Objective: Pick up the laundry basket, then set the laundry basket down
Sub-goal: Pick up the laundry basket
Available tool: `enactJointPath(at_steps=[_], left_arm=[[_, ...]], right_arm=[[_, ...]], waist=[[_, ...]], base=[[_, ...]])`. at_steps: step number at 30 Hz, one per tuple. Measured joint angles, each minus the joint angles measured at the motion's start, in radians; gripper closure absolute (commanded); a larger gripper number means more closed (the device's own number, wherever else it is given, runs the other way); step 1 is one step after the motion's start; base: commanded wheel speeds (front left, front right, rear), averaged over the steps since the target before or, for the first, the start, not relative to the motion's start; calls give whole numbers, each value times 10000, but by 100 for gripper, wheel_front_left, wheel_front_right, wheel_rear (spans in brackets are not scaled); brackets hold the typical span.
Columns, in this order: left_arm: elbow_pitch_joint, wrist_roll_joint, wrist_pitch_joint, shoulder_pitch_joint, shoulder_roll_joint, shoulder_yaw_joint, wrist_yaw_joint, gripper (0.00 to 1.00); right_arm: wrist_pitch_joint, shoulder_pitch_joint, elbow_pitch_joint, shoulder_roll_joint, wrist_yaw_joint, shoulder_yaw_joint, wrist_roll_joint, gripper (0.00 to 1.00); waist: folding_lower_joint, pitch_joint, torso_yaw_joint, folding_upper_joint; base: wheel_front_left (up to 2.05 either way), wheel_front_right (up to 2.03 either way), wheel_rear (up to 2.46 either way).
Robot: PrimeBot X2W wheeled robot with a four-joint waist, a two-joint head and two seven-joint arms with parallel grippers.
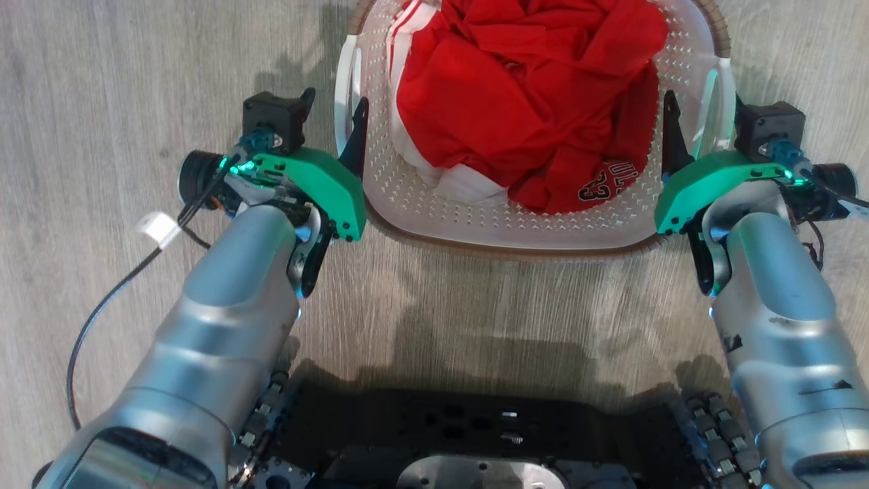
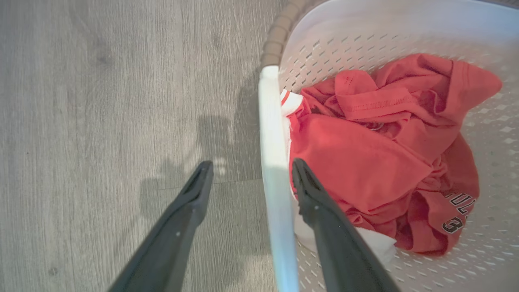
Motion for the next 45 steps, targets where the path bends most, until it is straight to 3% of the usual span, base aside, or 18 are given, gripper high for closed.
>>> enactJointPath(at_steps=[12,15,17,18,20,21,23,25,45], left_arm=[[142,-608,0,-480,-6,-600,159,0],[159,-646,0,-509,-6,-750,173,0],[188,-777,0,-583,-8,-876,215,3],[192,-800,0,-618,-10,-892,215,22],[245,-880,0,-648,-10,-953,244,83],[274,-915,-17,-650,-10,-1028,238,100],[318,-1005,-52,-650,-82,-1183,245,100],[366,-1124,-50,-652,-77,-1233,245,100],[583,-1555,-38,-465,-69,-1561,345,100]], right_arm=[[0,-286,148,-8,0,-4,-73,3],[-2,-320,159,-10,0,-8,-75,19],[-2,-320,186,-10,0,-8,-75,52],[-2,-322,222,-12,0,-8,-75,58],[-2,-323,318,-12,0,-8,-75,71],[0,-323,345,-17,0,-10,-73,80],[0,-366,372,8,0,-6,-61,85],[-2,-410,460,6,0,12,-59,99],[-2,-523,1296,13,0,380,577,100]], waist=[[0,359,74,0],[1,400,77,0],[1,416,74,0],[1,420,72,0],[1,417,67,0],[1,409,62,0],[0,383,55,0],[1,344,54,0],[1,-346,-38,0]], base=[[0,0,0],[0,0,0],[0,0,0],[0,0,0],[0,0,0],[0,0,0],[0,0,0],[0,0,0],[0,0,0]])
